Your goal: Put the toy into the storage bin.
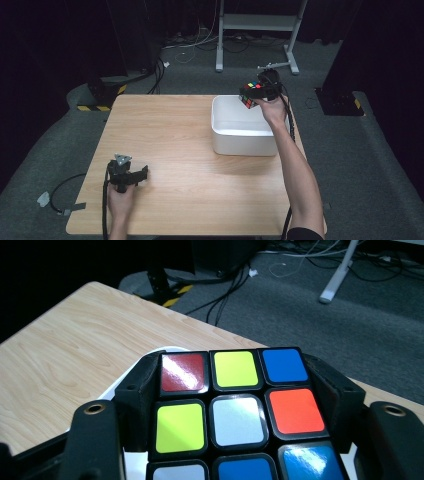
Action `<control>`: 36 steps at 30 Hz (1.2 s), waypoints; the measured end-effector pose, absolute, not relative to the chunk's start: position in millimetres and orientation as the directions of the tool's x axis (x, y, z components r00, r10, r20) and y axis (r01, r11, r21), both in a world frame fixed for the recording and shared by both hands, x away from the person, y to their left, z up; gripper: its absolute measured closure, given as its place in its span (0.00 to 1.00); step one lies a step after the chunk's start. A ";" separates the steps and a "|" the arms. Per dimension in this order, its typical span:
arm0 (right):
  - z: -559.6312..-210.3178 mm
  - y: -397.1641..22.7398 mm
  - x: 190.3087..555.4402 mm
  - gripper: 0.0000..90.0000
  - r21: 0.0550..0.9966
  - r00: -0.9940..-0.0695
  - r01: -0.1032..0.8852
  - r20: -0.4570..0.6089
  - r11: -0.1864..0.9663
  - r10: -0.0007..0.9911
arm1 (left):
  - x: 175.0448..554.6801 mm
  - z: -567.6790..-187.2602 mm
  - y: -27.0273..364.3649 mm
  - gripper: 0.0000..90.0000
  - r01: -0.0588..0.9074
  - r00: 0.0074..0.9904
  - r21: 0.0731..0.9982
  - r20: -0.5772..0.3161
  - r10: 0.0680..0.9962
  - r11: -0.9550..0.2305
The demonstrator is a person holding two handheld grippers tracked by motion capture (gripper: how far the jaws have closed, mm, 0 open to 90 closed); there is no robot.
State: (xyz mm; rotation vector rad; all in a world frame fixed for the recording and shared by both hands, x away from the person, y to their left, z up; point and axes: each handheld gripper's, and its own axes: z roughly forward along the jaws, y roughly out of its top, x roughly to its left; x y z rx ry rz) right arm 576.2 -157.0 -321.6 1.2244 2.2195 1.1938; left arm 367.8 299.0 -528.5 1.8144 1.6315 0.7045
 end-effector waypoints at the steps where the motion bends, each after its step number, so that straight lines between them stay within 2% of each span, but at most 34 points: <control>1: -322.4 -156.4 576.8 0.37 0.799 -0.569 0.532 0.093 0.280 0.817 | 367.8 -528.5 299.0 0.16 0.680 0.107 0.730 -0.002 0.994 -0.072; 36: -344.6 -151.9 588.0 0.37 0.769 -0.535 0.569 0.077 0.292 0.841 | 367.7 -528.5 298.9 0.16 0.680 0.107 0.729 -0.002 0.994 -0.072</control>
